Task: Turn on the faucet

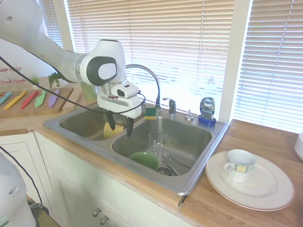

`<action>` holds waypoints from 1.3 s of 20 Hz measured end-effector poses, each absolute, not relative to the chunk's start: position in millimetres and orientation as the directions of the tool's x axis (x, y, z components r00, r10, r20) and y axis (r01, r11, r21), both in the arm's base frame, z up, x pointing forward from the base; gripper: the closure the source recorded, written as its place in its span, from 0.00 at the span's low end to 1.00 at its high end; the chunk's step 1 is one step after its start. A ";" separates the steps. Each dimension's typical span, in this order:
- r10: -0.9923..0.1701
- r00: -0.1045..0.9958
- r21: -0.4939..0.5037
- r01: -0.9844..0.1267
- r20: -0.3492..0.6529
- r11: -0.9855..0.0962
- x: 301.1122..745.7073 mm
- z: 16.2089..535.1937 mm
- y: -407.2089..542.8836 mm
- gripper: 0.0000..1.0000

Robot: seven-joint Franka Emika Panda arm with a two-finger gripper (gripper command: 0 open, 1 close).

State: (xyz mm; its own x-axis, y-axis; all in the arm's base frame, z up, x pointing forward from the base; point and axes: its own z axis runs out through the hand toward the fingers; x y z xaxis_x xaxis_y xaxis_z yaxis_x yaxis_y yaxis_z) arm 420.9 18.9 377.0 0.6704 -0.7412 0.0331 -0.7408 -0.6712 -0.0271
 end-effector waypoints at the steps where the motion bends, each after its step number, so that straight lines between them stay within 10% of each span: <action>1: -0.741 0.670 -0.027 -0.741 0.033 -0.671 420.9 376.9 18.9 0.00; 4: -0.740 0.671 -0.026 -0.740 0.034 -0.672 420.9 376.8 18.9 0.00; 5: -0.740 0.671 -0.026 -0.740 0.034 -0.672 421.0 376.9 18.9 1.00; 26: -0.749 0.661 -0.032 -0.748 0.040 -0.663 422.4 375.4 13.1 1.00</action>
State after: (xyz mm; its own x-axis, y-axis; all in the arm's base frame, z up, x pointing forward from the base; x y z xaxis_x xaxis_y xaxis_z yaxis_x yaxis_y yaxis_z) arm 422.4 13.1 375.4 0.6614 -0.7489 0.0397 -0.7483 -0.6626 -0.0319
